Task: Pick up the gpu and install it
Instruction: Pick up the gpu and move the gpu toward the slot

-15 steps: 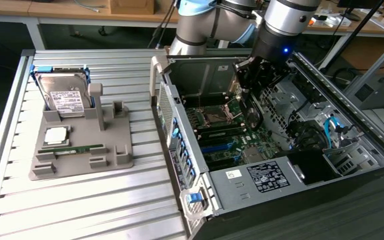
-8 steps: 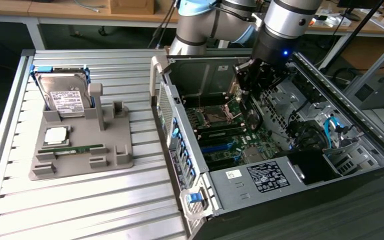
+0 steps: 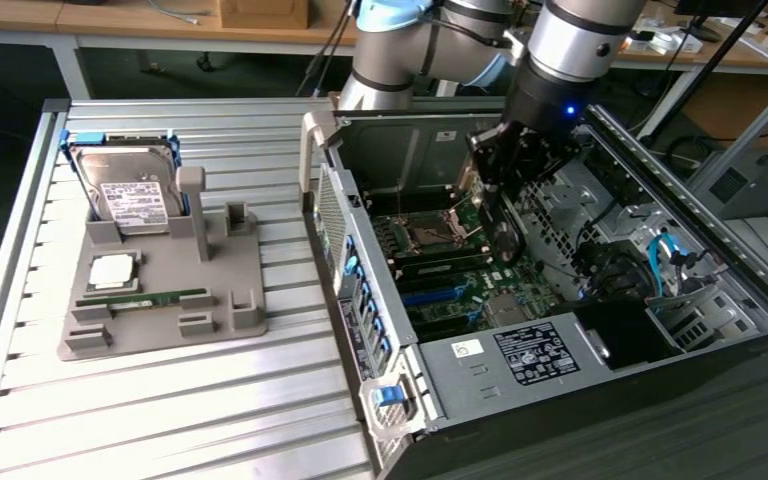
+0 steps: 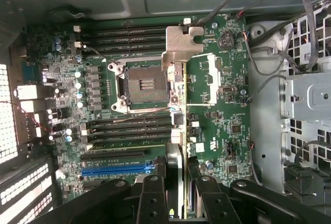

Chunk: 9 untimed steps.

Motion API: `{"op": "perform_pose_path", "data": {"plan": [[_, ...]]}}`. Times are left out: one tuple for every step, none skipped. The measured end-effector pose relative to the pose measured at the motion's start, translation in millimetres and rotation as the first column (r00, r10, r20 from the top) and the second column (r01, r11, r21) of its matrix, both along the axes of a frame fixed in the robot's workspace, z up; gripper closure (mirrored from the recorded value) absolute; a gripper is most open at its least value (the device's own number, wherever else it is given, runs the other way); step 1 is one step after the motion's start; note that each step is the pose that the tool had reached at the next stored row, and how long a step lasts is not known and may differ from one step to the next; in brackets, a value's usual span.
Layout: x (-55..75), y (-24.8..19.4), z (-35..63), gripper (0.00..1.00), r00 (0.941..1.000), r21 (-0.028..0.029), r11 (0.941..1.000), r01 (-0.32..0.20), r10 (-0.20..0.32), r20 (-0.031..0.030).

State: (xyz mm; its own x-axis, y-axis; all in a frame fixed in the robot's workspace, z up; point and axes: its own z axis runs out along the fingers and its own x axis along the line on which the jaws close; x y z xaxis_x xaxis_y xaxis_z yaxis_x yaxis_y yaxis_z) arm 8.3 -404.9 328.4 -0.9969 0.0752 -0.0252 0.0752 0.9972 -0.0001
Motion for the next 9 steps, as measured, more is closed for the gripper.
{"op": "perform_pose_path", "data": {"plan": [[0.1, -0.1, -0.4, 0.73, 1.0, 0.0, 1.0, 0.0, 0.0, 0.0], [0.3, -0.2, -0.9, 0.73, 1.0, 0.0, 1.0, 0.0, 0.0, 0.0], [0.4, -0.3, -1.4, 0.73, 1.0, 0.0, 1.0, 0.0, 0.0, 0.0], [0.5, -0.3, -1.8, 0.73, 1.0, -0.0001, 1.0, 0.0, 0.0, 0.0], [0.7, -0.4, -2.3, 0.73, 1.0, 0.0, 1.0, 0.0, 0.0, 0.0], [0.8, -0.5, -2.8, 0.73, 1.0, 0.0, 1.0, 0.0, 0.0, 0.0], [0.9, -0.6, -3.3, 0.73, 1.0, 0.0, 1.0, 0.0, 0.0, 0.0], [1.0, -0.7, -3.7, 0.73, 1.0, 0.0, 1.0, 0.0, 0.0, 0.0], [1.2, -0.8, -4.1, 0.73, 1.0, -0.0001, 1.0, 0.0, 0.0, 0.0]]}}
